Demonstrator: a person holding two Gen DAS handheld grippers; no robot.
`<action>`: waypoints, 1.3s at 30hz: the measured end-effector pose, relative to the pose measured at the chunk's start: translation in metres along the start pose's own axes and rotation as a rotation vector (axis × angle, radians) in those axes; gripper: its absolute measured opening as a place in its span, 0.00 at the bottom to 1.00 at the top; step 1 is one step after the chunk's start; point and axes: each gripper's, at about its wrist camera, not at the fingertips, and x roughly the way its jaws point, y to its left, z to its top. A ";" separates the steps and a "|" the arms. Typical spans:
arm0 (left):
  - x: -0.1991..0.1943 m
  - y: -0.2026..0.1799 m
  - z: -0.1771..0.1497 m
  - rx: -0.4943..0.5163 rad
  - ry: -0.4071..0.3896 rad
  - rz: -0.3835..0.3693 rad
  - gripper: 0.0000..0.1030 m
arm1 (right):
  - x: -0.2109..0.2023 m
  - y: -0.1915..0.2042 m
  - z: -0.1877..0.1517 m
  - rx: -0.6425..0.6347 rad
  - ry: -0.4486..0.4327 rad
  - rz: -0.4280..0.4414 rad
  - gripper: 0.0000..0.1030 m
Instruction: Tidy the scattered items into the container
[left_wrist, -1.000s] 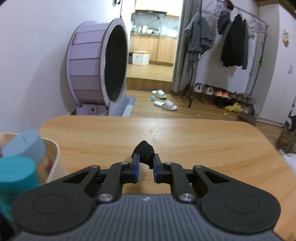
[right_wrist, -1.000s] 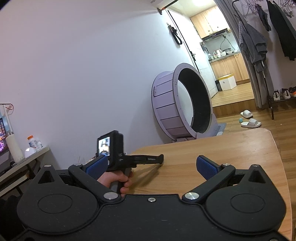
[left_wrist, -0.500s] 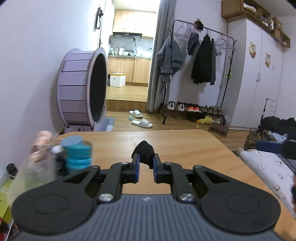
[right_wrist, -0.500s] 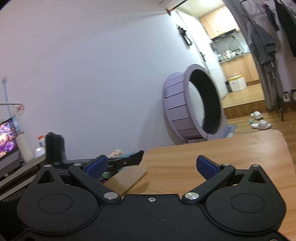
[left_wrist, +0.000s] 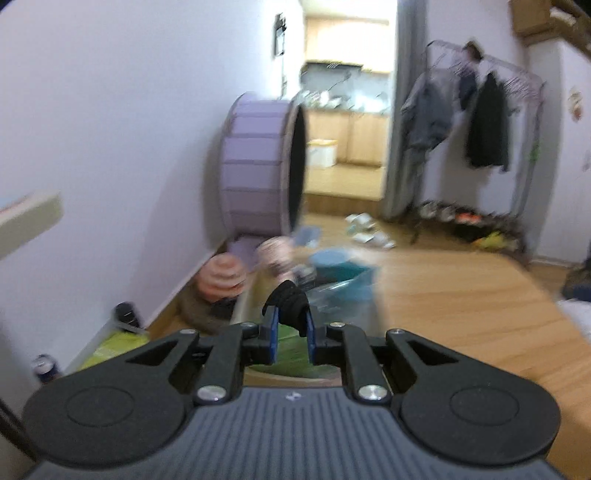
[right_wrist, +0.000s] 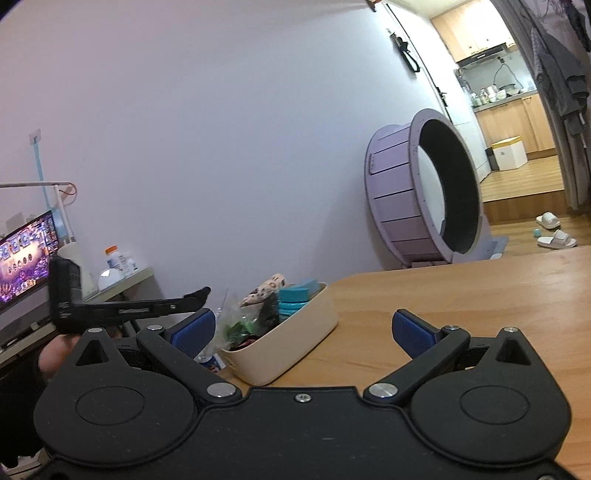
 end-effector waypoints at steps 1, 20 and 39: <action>0.010 0.006 -0.001 -0.020 0.023 0.007 0.15 | 0.001 0.002 -0.001 -0.005 0.004 0.001 1.00; -0.018 0.018 -0.010 -0.068 0.041 -0.065 0.73 | 0.021 0.018 -0.006 -0.039 0.050 0.008 1.00; -0.044 0.004 0.002 0.039 0.215 -0.059 1.00 | 0.084 0.080 0.030 -0.183 0.234 -0.032 1.00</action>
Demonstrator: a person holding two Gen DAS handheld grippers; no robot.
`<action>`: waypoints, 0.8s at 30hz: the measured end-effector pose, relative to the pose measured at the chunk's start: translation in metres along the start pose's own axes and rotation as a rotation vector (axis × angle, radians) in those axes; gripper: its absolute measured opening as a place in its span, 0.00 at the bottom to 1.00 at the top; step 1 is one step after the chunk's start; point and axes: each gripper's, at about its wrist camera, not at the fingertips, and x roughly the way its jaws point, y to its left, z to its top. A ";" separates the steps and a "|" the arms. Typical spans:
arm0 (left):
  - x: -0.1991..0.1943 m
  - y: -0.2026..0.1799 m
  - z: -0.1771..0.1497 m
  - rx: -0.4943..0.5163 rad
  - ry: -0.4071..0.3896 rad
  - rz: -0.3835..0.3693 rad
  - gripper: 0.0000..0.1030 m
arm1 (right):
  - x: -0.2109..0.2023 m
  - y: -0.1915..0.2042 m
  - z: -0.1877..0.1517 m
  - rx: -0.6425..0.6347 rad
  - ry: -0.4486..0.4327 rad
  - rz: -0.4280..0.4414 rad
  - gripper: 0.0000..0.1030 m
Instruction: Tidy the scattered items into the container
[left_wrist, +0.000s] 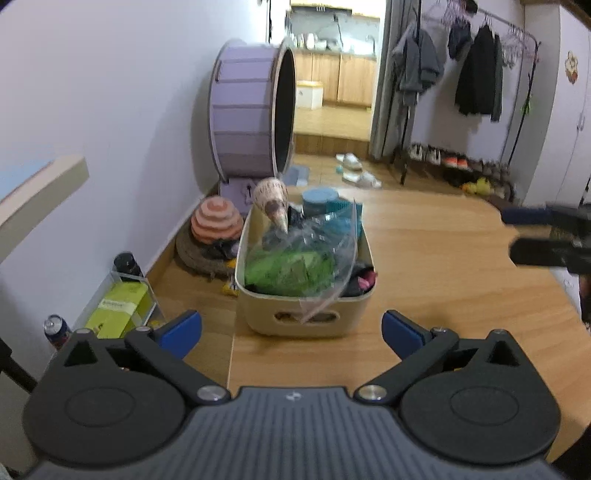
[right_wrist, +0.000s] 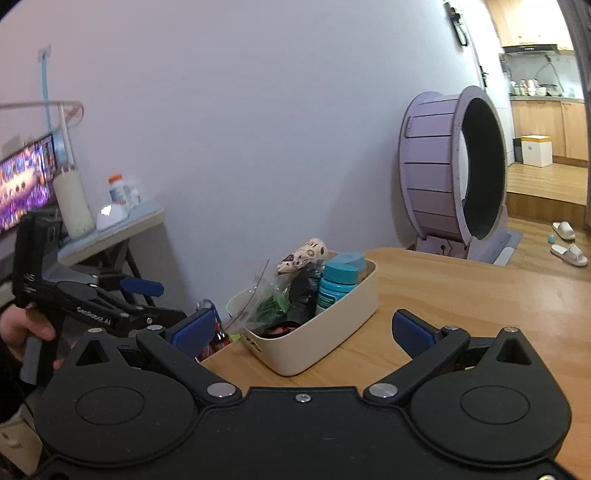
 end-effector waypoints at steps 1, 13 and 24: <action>0.000 0.000 0.000 -0.004 0.006 0.005 1.00 | 0.004 0.003 0.004 -0.014 0.013 -0.005 1.00; 0.005 0.000 0.003 -0.052 0.051 -0.026 1.00 | 0.034 0.021 0.034 -0.130 0.156 -0.025 1.00; 0.013 0.004 0.004 -0.053 0.071 -0.025 1.00 | 0.053 0.024 0.043 -0.189 0.245 -0.069 1.00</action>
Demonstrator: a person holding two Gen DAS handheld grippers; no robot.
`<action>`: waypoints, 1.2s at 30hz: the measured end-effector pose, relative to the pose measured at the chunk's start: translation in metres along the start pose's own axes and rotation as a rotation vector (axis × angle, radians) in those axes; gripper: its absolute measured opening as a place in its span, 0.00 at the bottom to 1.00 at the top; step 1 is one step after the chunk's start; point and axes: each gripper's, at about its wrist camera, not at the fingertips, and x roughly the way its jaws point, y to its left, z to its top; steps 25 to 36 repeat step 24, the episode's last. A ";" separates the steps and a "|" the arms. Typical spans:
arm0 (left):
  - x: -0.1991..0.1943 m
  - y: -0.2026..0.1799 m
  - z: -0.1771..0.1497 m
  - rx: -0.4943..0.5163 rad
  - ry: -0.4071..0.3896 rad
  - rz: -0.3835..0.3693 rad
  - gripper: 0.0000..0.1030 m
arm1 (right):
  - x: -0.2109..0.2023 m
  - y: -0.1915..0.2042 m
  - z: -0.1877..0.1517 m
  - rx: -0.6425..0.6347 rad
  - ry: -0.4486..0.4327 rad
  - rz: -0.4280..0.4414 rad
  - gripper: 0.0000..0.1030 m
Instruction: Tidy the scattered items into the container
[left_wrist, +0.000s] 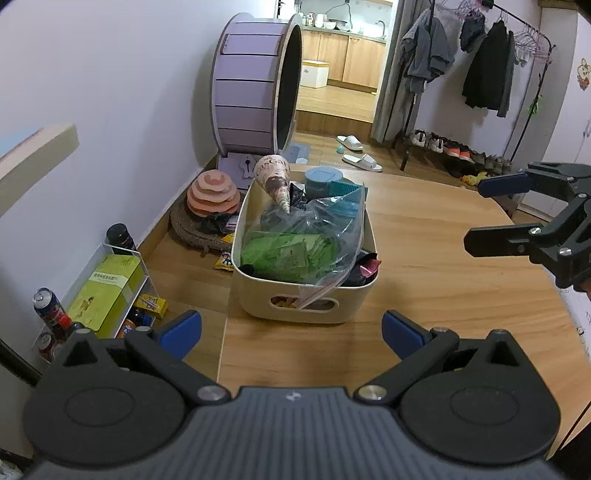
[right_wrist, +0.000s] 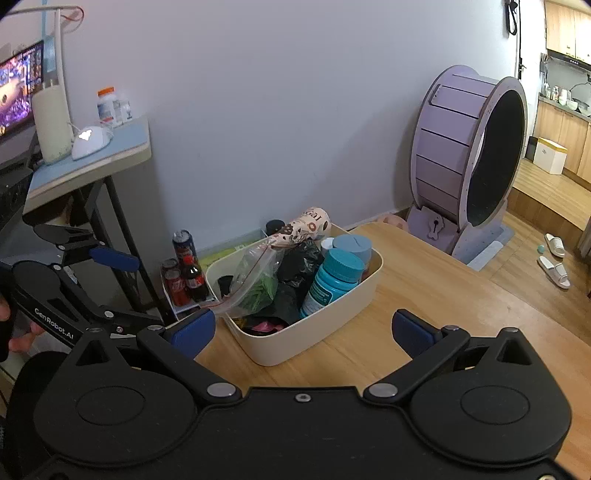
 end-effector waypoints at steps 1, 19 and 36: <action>0.001 -0.001 0.000 0.006 -0.002 0.003 1.00 | 0.002 0.001 0.001 -0.007 0.008 -0.002 1.00; 0.003 0.000 0.001 0.009 0.011 -0.002 1.00 | 0.016 0.012 0.007 -0.065 0.084 -0.003 1.00; 0.003 0.000 0.001 0.014 0.008 -0.007 1.00 | 0.016 0.012 0.007 -0.072 0.092 -0.005 1.00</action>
